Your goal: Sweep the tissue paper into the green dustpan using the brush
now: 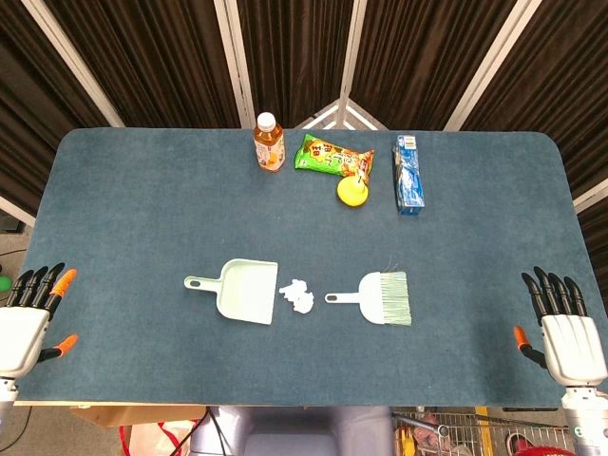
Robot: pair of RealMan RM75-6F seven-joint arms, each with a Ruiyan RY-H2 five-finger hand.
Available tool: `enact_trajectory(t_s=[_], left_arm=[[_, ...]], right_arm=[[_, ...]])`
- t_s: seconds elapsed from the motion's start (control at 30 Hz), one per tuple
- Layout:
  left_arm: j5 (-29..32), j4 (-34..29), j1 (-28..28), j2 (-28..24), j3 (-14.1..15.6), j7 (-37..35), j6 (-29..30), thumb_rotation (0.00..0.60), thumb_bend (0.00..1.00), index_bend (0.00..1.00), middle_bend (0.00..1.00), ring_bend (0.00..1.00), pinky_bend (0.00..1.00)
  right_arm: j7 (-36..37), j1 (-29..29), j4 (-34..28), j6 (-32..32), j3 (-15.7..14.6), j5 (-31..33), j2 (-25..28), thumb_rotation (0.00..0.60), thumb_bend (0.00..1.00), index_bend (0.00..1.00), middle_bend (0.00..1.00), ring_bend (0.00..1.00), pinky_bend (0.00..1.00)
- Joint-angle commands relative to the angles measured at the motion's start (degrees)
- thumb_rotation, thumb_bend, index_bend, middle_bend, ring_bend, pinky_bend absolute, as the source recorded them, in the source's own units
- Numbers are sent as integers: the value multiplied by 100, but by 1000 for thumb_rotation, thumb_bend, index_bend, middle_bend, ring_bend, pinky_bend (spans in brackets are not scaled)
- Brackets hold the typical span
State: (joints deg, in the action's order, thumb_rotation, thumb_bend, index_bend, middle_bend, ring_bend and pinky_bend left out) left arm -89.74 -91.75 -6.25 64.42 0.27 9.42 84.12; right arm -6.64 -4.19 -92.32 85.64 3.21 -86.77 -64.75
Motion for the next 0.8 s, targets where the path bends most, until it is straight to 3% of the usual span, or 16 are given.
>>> enact_trajectory(t_s=[0.03,0.8], left_arm=[[10,-13,1,-8,0,-18,-5,600,0,0,0,0,0],[65,-78,0,-34,0,93,-52,600,0,0,0,0,0]], right_arm=[[-7,0,-8,-7,3,10,4,600,388,0,0,0,0],[-20,0,-145,-125,-22,85,83,600,387,0,0,0,0]])
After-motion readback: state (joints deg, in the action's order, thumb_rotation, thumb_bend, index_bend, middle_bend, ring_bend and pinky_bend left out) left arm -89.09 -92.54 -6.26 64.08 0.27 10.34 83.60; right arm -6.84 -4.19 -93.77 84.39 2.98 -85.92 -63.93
